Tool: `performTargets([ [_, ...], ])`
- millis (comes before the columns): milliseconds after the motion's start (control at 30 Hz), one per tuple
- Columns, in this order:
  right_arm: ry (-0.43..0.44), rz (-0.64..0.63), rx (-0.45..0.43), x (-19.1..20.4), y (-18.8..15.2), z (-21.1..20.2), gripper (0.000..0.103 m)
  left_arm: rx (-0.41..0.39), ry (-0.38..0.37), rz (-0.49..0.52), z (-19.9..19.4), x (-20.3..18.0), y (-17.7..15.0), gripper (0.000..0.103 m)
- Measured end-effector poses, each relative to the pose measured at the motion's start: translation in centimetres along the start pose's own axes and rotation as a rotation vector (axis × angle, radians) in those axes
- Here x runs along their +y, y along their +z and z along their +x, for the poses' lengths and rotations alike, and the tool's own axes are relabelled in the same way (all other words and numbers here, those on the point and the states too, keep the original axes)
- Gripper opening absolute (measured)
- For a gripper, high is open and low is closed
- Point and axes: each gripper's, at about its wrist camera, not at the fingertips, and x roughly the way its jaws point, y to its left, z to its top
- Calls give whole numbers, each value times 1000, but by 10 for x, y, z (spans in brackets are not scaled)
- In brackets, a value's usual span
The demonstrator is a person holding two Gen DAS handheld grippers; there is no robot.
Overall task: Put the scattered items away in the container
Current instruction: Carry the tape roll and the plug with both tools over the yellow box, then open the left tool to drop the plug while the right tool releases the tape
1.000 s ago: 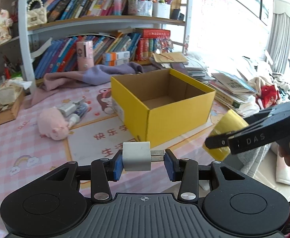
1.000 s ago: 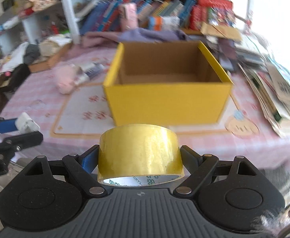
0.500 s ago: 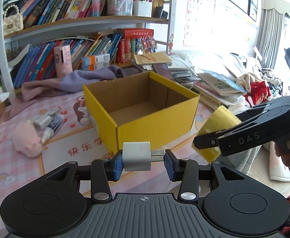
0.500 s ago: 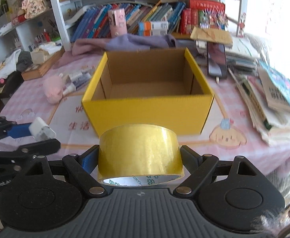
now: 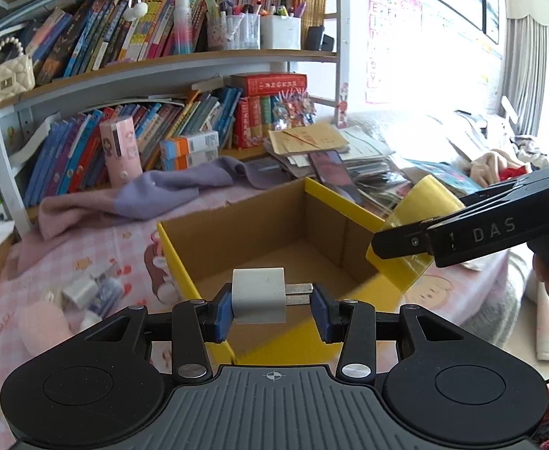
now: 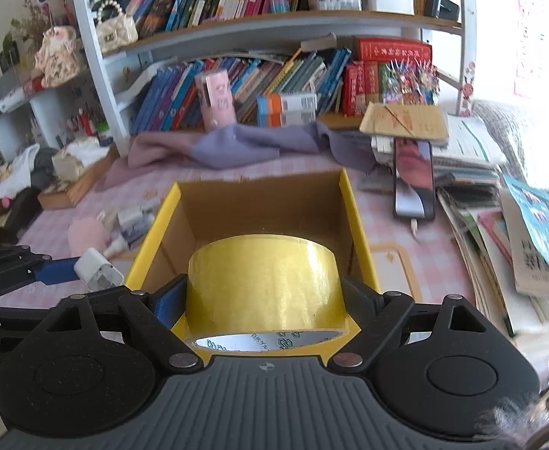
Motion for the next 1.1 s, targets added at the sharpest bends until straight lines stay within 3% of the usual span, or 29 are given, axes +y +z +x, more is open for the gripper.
performTargets([
  [267,60,-95,63,-21,24,66,85,80,22,83,56,1,21,42],
  [567,140,-535,177,-16,38,148,85,247,-21,313,129,6,33,42],
  [900,221,-873,348,-2,38,214,85,428,-70,424,193,14,27,42],
  [1100,252,-1002,407,8,31,230,85,461,-69,432,202,19,25,42],
])
